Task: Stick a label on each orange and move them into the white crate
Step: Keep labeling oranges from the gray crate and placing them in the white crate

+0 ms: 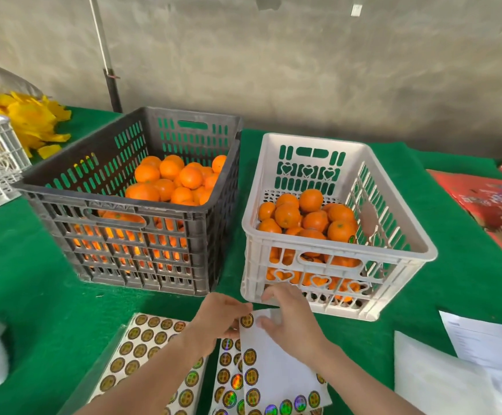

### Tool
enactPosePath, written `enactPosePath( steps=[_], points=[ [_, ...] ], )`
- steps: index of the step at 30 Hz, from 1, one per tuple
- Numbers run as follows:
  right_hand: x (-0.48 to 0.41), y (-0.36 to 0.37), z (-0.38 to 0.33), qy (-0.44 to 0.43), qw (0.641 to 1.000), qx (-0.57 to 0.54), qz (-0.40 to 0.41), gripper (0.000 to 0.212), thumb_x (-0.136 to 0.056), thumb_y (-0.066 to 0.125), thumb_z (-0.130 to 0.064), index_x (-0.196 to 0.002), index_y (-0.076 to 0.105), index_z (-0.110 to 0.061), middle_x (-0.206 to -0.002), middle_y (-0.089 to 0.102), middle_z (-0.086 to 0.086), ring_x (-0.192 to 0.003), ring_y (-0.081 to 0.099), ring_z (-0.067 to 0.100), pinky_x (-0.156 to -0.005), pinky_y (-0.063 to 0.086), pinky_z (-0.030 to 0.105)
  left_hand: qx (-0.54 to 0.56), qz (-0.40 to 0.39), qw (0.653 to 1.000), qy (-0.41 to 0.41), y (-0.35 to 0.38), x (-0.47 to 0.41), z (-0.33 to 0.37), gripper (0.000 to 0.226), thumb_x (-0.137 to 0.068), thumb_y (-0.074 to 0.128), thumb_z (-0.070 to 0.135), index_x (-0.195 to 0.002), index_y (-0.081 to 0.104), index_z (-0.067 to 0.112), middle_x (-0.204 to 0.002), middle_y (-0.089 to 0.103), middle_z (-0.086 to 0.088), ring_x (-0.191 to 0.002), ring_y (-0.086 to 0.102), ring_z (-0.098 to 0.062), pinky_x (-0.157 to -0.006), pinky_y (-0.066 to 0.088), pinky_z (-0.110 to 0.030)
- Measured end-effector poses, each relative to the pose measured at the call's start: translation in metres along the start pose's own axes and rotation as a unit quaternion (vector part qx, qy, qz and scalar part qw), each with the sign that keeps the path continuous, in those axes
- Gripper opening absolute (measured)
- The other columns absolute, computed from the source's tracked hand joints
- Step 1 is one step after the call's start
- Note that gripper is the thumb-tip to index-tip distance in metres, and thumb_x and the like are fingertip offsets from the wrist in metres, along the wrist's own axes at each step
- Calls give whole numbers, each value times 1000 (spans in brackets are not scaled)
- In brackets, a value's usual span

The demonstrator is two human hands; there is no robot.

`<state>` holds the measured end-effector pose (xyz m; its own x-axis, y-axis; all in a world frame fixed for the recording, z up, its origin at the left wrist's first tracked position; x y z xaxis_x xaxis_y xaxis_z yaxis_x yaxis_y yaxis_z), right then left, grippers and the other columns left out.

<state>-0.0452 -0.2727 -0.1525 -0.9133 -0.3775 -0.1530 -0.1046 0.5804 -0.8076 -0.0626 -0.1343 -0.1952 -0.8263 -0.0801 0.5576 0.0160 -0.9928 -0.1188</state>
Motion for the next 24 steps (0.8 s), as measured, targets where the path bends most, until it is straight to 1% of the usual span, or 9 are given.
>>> enactPosePath(
  steps=[2, 4, 10, 12, 16, 18, 20, 22, 24],
  points=[
    [6, 0, -9, -20, 999, 17, 41, 19, -85, 67, -28, -97, 63, -14, -99, 55, -3, -96, 47, 11, -82, 33, 17, 20, 5, 1000, -6, 2, -2, -1, 14, -86, 69, 10, -86, 69, -3, -81, 73, -17, -73, 72, -29, -68, 60, -36],
    [8, 7, -12, -1, 999, 23, 36, 20, -87, 63, -31, -95, 65, -13, -95, 56, -2, -91, 49, 11, -76, 34, 15, 38, 3, 999, -4, 3, -3, -2, 15, -85, 69, 9, -85, 70, -5, -80, 73, -19, -73, 71, -30, -69, 60, -37],
    [7, 19, -11, 54, 997, 46, 24, 16, -89, 59, -30, -84, 60, -16, -87, 52, -5, -76, 46, 9, -67, 30, 21, 34, 4, 999, 3, 1, -4, -1, 10, -82, 71, 4, -81, 71, -6, -77, 72, -21, -64, 70, -27, -60, 58, -32],
    [9, 23, -12, 55, 997, 41, 30, 14, -89, 59, -27, -79, 55, -18, -84, 48, -8, -76, 50, 11, -66, 29, 22, 15, 0, 1000, 4, 2, -5, 0, 4, -80, 69, -1, -80, 72, -5, -78, 72, -21, -62, 69, -24, -57, 57, -29],
    [14, 25, -17, 35, 998, 27, 53, 15, -86, 63, -21, -74, 55, -15, -78, 46, -10, -68, 49, 10, -63, 32, 23, -30, -9, 999, 9, 4, -8, 2, 13, -80, 62, -4, -86, 73, -1, -77, 71, -19, -60, 67, -21, -60, 59, -29],
    [18, 23, -21, 5, 997, 6, 74, 15, -79, 68, -12, -69, 57, -13, -72, 50, -8, -58, 45, 6, -56, 34, 21, -72, -22, 997, 18, 6, -12, 3, 16, -80, 61, -5, -84, 74, 4, -76, 70, -15, -61, 65, -20, -62, 59, -28],
    [23, 17, -22, -8, 994, -42, 103, 19, -73, 70, -5, -64, 55, -12, -65, 46, -13, -54, 38, -4, -51, 33, 18, -141, -55, 987, 55, 10, -17, 6, 18, -81, 61, -3, -85, 74, 9, -77, 70, -9, -62, 64, -13, -58, 53, -21],
    [22, 7, -19, 4, 987, -89, 131, 22, -75, 71, -4, -64, 54, -12, -62, 47, -11, -55, 41, 1, -51, 36, 20, -223, -94, 965, 102, 14, -18, 9, 18, -82, 60, 2, -86, 73, 14, -78, 68, 0, -64, 60, -6, -57, 47, -14],
    [17, -5, -21, 6, 980, -123, 155, 22, -78, 71, -4, -65, 54, -11, -61, 51, -3, -56, 45, 9, -54, 41, 28, -316, -124, 929, 145, 20, -17, 9, 18, -85, 58, 7, -76, 66, 20, -73, 62, 5, -60, 54, 1, -56, 42, -11]
  ],
)
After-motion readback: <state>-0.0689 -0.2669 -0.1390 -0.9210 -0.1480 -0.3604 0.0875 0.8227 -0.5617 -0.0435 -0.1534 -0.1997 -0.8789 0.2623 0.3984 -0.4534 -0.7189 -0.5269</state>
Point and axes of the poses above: each hand's wrist, its own x-axis away from the middle knuckle, its own y-axis out of the palm, z = x × y, the point moved 8 cm from there along -x, towards the middle knuckle
